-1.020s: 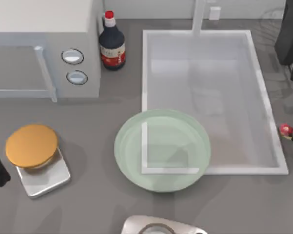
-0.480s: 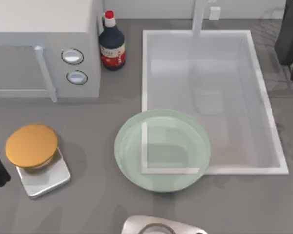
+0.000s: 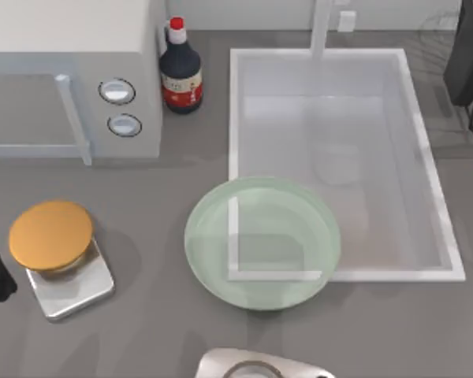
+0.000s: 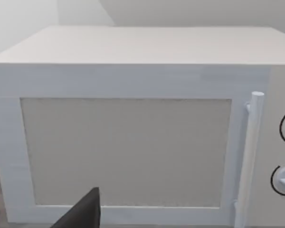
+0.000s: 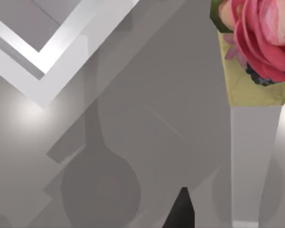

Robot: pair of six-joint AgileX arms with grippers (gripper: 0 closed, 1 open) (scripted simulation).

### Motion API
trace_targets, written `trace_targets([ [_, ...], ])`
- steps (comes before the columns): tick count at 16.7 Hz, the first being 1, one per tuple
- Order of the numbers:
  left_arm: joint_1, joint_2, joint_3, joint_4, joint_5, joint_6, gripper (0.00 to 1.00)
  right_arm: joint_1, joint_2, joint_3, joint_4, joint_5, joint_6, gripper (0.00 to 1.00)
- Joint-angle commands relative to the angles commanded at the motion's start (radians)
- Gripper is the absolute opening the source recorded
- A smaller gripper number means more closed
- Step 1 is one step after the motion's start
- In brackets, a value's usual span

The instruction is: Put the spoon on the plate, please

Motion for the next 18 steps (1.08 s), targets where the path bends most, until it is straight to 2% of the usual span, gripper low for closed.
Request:
trace_targets([
  [4, 0.000, 0.000, 0.000, 0.000, 0.000, 0.000, 1.00, 0.038, 0.035, 0.046, -0.012, 0.003, -0.140, 0.00],
  [8, 0.000, 0.000, 0.000, 0.000, 0.000, 0.000, 1.00, 0.118, 0.105, 0.131, -0.037, 0.009, -0.447, 0.00],
  [12, 0.000, 0.000, 0.000, 0.000, 0.000, 0.000, 1.00, 0.227, 0.195, 0.220, -0.073, 0.015, -0.922, 0.00],
  [18, 0.000, 0.000, 0.000, 0.000, 0.000, 0.000, 1.00, 0.410, 0.336, 0.336, -0.133, 0.018, -1.819, 0.00],
])
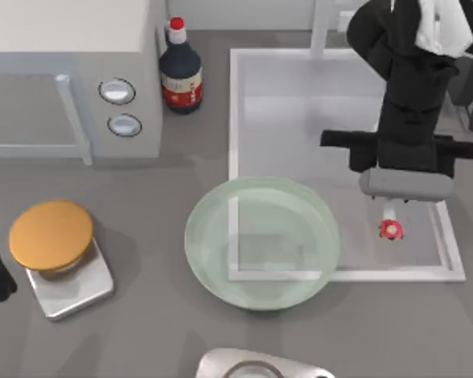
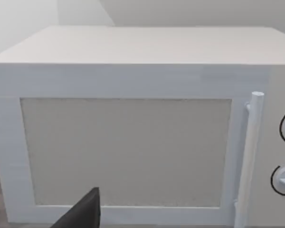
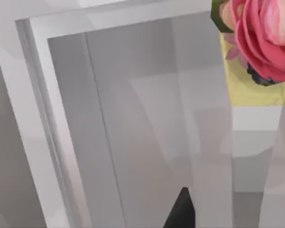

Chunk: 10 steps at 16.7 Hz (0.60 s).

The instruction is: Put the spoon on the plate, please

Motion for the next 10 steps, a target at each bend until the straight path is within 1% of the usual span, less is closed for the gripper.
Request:
trace_targets([
  [3, 0.000, 0.000, 0.000, 0.000, 0.000, 0.000, 1.00, 0.090, 0.059, 0.057, -0.021, 0.001, -0.422, 0.00],
  [5, 0.000, 0.000, 0.000, 0.000, 0.000, 0.000, 1.00, 0.146, 0.087, 0.092, -0.027, 0.003, -0.671, 0.00],
  [8, 0.000, 0.000, 0.000, 0.000, 0.000, 0.000, 1.00, 0.222, 0.111, 0.139, -0.024, 0.010, -0.982, 0.00],
  [10, 0.000, 0.000, 0.000, 0.000, 0.000, 0.000, 1.00, 0.263, 0.116, 0.165, -0.017, 0.016, -1.146, 0.00],
])
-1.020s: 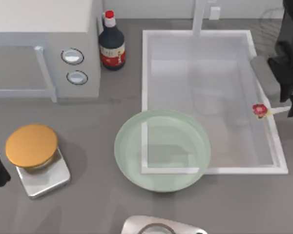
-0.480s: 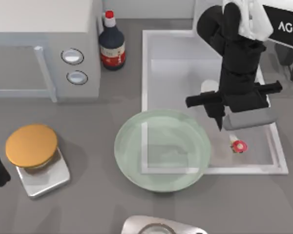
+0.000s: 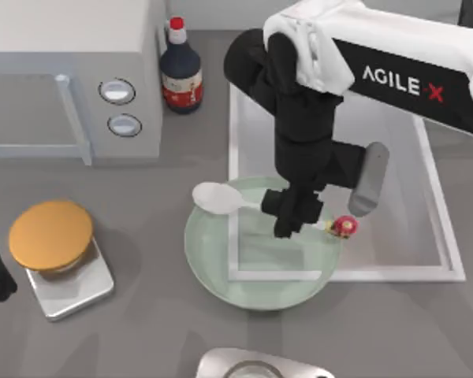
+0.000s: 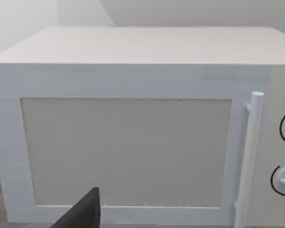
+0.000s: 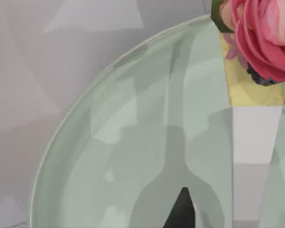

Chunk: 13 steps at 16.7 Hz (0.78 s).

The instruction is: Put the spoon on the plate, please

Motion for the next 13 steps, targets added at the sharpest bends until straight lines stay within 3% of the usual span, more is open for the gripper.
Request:
trace_targets([
  [5, 0.000, 0.000, 0.000, 0.000, 0.000, 0.000, 1.00, 0.061, -0.002, 0.038, 0.018, 0.014, -0.225, 0.00],
  [13, 0.000, 0.000, 0.000, 0.000, 0.000, 0.000, 1.00, 0.060, -0.005, 0.038, 0.017, 0.016, -0.239, 0.00],
])
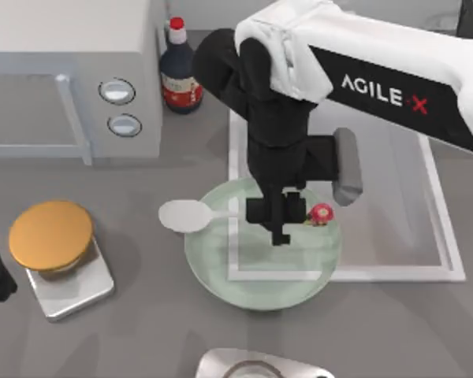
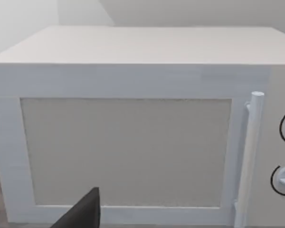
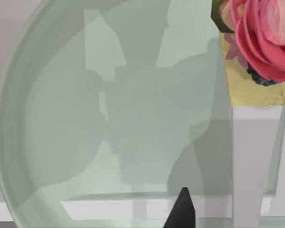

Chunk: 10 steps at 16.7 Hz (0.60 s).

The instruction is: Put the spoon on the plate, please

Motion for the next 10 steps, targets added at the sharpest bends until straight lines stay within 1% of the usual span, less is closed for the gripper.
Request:
trace_targets([
  [10, 0.000, 0.000, 0.000, 0.000, 0.000, 0.000, 1.00, -0.056, -0.096, -0.033, -0.063, 0.052, 0.027, 0.00],
])
